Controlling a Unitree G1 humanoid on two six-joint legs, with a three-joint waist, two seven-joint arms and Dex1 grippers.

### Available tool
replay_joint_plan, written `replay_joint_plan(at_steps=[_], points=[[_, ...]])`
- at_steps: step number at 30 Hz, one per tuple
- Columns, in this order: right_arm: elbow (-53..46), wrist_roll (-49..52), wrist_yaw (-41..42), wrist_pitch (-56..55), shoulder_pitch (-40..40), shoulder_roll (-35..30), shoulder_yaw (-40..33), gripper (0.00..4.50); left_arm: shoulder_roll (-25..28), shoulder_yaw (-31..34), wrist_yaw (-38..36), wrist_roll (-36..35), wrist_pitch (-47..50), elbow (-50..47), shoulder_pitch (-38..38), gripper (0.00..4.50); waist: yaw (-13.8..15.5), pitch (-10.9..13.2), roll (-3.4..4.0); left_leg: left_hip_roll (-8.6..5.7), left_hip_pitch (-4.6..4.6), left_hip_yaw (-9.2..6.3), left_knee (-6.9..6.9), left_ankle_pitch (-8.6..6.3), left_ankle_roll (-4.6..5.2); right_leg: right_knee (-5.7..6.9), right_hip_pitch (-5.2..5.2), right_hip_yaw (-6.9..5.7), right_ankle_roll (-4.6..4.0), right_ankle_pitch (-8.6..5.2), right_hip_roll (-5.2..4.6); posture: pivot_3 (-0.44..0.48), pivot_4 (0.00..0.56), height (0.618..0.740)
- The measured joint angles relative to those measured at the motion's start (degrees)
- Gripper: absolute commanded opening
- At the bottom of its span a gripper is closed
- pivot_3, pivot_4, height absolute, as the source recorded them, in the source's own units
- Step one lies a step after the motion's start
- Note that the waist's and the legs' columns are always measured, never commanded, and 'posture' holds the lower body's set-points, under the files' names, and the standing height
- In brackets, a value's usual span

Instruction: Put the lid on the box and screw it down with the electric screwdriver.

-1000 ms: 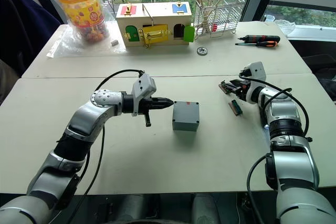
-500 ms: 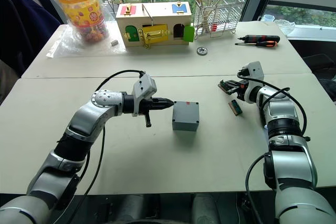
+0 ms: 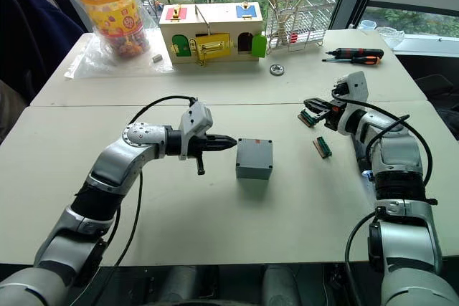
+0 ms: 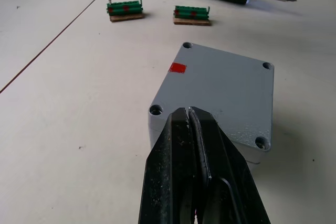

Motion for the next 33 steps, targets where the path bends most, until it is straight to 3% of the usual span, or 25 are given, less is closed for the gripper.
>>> replay_joint_plan(at_steps=[5,8,33], points=[[-18.9,8.0,0.1,12.2,9.6,-0.1,0.5,0.04,4.1,-0.4,-2.9,-1.8,1.8,-4.2,3.2,0.0,0.3,0.0,0.0,-0.02,0.01,-0.05,0.12,0.0,0.0,-0.01,0.01,0.02,0.0,0.0,-0.03,0.0,0.15,0.708],[-22.9,9.0,-2.1,14.2,10.8,1.1,1.6,0.04,3.8,-0.5,-3.1,-1.9,1.8,-4.1,3.3,0.0,0.3,0.0,-0.01,-0.03,0.01,-0.07,0.16,0.0,0.01,0.0,0.02,0.02,-0.01,0.0,-0.03,0.0,0.15,0.708],[-25.9,10.6,-6.5,15.7,13.4,2.5,2.9,0.04,1.6,-1.5,-1.0,-1.7,0.2,-1.4,2.1,0.0,0.3,0.0,-0.01,-0.05,0.02,-0.03,0.07,0.0,0.01,-0.01,0.0,0.02,-0.01,0.0,-0.02,0.0,0.15,0.708]])
